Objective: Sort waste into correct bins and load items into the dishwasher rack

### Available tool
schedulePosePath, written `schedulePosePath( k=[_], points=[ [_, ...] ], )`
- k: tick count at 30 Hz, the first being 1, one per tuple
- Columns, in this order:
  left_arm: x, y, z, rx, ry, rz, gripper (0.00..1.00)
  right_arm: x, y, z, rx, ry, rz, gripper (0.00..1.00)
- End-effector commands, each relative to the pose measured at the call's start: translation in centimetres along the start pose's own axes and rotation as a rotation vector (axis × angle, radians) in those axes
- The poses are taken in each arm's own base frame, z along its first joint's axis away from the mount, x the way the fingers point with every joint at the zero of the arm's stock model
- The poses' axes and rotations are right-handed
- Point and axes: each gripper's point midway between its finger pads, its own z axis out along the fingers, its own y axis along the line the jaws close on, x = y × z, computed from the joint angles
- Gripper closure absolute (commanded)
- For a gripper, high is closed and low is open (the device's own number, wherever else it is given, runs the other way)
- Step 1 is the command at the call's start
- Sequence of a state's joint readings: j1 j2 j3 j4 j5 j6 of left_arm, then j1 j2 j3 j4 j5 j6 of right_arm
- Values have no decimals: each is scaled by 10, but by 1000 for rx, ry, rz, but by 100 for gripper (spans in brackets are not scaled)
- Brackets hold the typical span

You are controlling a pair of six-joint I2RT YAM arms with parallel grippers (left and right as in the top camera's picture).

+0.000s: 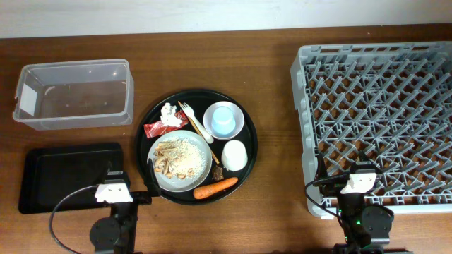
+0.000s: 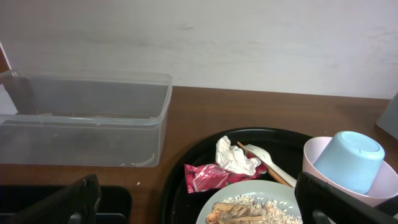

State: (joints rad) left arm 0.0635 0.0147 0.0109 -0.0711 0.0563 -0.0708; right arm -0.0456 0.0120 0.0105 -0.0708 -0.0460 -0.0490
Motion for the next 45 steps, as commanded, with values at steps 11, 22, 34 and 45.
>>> schedulePosePath(
  k=[11, 22, 34, 45],
  points=[
    [-15, -109, -39, 684, 62, -292, 1, 2, -3, 0, 12, 4, 1, 1],
    [-51, -126, -52, 771, 177, -381, 1, 2, -3, 0, 12, 4, 1, 1],
    [-54, -106, -8, 526, 658, -396, 1, 2, -3, 0, 12, 4, 1, 1],
    [-35, -94, -7, 297, 736, -156, 1, 2, -3, 0, 12, 4, 1, 1]
  ],
)
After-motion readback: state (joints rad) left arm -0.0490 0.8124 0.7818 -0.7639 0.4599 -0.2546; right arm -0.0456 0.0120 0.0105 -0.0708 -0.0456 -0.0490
